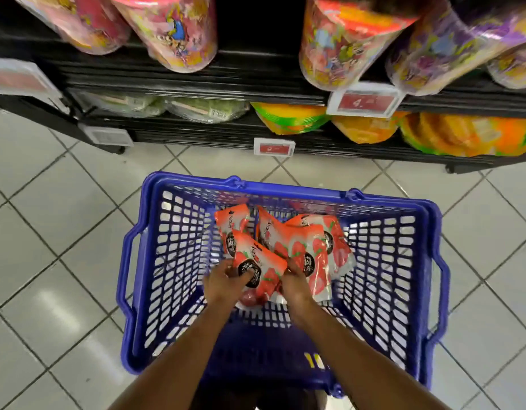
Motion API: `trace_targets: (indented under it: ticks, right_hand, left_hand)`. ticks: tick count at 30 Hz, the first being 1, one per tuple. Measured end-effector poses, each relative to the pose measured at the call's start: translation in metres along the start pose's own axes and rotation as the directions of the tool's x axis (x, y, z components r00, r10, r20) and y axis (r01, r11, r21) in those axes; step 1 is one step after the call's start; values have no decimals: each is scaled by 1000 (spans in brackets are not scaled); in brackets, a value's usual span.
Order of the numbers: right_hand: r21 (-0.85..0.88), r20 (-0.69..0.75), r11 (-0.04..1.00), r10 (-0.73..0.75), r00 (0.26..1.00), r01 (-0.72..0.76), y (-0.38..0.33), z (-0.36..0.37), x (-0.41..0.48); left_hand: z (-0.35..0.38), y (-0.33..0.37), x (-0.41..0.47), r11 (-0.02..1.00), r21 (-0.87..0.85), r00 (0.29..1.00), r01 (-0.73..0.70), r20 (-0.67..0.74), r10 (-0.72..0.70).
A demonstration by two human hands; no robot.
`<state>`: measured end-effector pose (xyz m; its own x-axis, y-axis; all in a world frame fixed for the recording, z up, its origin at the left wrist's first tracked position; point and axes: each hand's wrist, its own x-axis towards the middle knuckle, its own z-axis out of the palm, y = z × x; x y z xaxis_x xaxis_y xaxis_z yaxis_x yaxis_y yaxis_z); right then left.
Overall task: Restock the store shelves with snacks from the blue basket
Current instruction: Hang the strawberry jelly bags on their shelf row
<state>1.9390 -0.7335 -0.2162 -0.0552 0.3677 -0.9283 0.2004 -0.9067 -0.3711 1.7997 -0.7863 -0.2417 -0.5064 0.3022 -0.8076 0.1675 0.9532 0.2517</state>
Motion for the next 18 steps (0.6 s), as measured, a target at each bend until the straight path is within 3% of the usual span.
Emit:
trace_targets:
  ticks: [2, 5, 7, 9, 13, 16, 18]
  right_hand:
    - [-12, -76, 999, -32, 997, 31, -9, -16, -20]
    - [47, -136, 998, -40, 990, 46, -26, -40, -55]
    - [123, -180, 987, -84, 980, 107, -45, -50, -83]
    - [232, -192, 963, -91, 977, 135, -65, -60, -114]
    - [462, -70, 880, -89, 994, 112, -105, -85, -182]
    - [407, -138, 892, -151, 979, 195, -135, -98, -235]
    - [337, -191, 895, -238, 952, 291, -156, -102, -270]
  left_hand:
    - [-12, 5, -16, 997, 18, 997, -73, 39, 72]
    - [-35, 13, -57, 950, -286, 951, -129, 235, 200]
    - [-48, 22, -91, 909, -381, 917, -171, 277, 288]
    - [-67, 38, -126, 876, -436, 918, -204, 226, 327]
    - [-119, 77, -191, 823, -540, 961, -174, 90, 263]
    - [-161, 111, -232, 798, -589, 980, -127, 52, 194]
    - [-188, 138, -261, 774, -609, 967, -171, 48, 252]
